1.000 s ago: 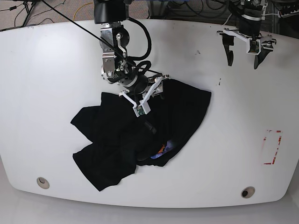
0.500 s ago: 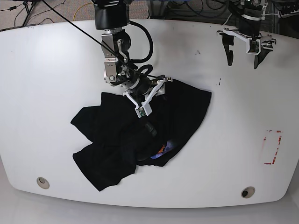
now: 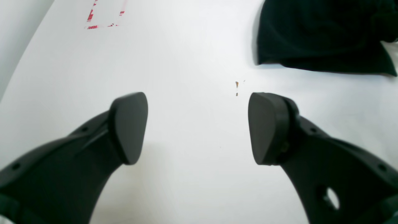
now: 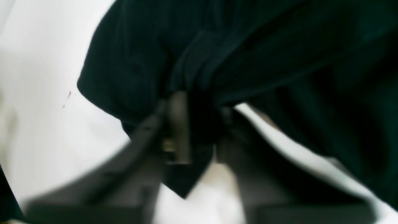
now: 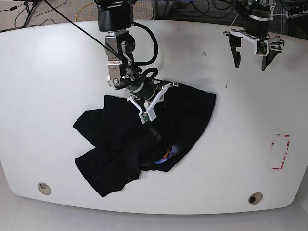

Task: Layout the t-shirt on the table in an organized manner, then fold the t-shirt properly
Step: 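Lift the grasped shirt with the right gripper and drag it outward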

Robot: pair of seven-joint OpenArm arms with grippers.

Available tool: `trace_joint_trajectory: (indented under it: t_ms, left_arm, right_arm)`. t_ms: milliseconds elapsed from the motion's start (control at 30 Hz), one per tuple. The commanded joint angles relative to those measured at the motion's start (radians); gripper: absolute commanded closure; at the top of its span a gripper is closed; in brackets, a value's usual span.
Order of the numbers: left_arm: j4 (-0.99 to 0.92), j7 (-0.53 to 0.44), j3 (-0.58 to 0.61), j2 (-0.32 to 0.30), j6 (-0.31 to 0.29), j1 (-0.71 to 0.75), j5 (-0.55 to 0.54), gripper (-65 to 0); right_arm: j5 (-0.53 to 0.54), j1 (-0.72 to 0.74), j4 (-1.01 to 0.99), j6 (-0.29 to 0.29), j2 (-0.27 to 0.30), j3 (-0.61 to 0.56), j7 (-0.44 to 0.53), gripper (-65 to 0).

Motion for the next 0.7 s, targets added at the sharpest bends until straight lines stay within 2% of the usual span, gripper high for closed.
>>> trace_joint_trajectory:
  t_ms: [0,133,433,667]
  left_arm:
    - [0.014,-0.023,-0.002,-0.008,0.007,0.01,0.001,-45.8]
    - [0.013,-0.021,0.0,-0.008,0.007,0.008,0.001,-45.8]
    - [0.011,-0.019,0.079,-0.011,0.007,-0.023,0.002,-46.4]
    - [-0.026,-0.019,0.201,-0.011,0.007,-0.085,0.002,-46.5]
  right_arm:
    - [0.018,0.026,0.023,0.009,-0.017,-0.005,0.021,0.0]
    - [0.018,0.02,0.077,0.009,-0.019,-0.006,0.016,0.0]
    - [0.009,-0.038,0.307,0.006,-0.014,-0.154,-0.002,0.0]
    - [0.006,-0.024,0.421,0.006,0.04,-0.282,0.0,0.0]
